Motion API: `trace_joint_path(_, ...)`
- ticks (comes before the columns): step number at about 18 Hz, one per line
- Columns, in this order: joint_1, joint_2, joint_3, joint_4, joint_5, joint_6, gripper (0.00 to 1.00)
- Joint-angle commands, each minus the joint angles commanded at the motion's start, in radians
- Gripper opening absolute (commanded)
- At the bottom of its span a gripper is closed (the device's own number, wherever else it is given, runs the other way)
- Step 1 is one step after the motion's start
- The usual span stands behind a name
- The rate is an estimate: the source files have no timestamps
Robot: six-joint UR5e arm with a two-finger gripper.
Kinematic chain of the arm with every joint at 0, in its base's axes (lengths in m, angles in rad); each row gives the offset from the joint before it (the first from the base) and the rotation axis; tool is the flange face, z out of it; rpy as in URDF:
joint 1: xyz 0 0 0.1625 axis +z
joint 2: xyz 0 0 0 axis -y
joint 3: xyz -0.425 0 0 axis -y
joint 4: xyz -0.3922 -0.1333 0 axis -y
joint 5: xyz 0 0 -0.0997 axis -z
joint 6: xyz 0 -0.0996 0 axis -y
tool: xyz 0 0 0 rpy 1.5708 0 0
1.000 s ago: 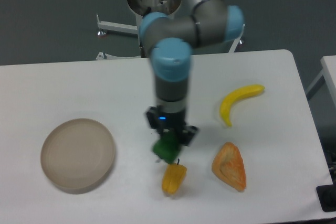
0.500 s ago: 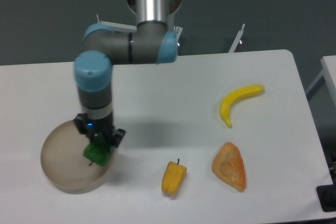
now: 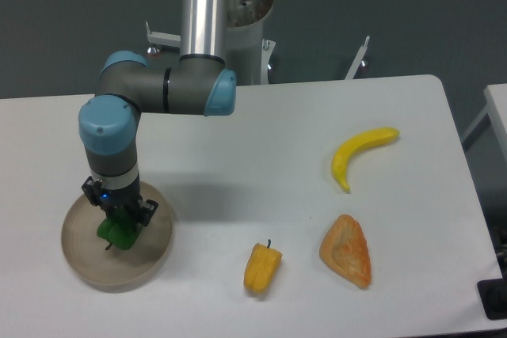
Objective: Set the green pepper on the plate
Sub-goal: 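Lower the green pepper onto the plate and open the gripper, then raise the open gripper up away from the green pepper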
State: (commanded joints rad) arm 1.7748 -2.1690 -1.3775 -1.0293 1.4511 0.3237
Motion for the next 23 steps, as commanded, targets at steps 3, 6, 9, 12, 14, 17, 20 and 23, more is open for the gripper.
trace_joint_path(3,-0.002,-0.005,0.000,0.000,-0.002,0.009,0.34)
trace_joint_path(6,-0.002,-0.003,0.000,0.000,-0.002,0.009,0.39)
trace_joint_path(9,-0.002,0.000,0.000,0.000,-0.002,0.009,0.73)
trace_joint_path(12,0.000,0.014,0.002,-0.002,0.000,0.011,0.94)
trace_joint_path(14,0.002,0.027,0.000,-0.003,0.005,0.011,1.00)
trace_joint_path(17,0.049,0.060,0.002,-0.008,0.012,0.017,1.00)
trace_joint_path(20,0.141,0.072,0.011,-0.008,0.041,0.121,1.00)
trace_joint_path(23,0.257,0.089,0.029,-0.011,0.092,0.259,1.00)
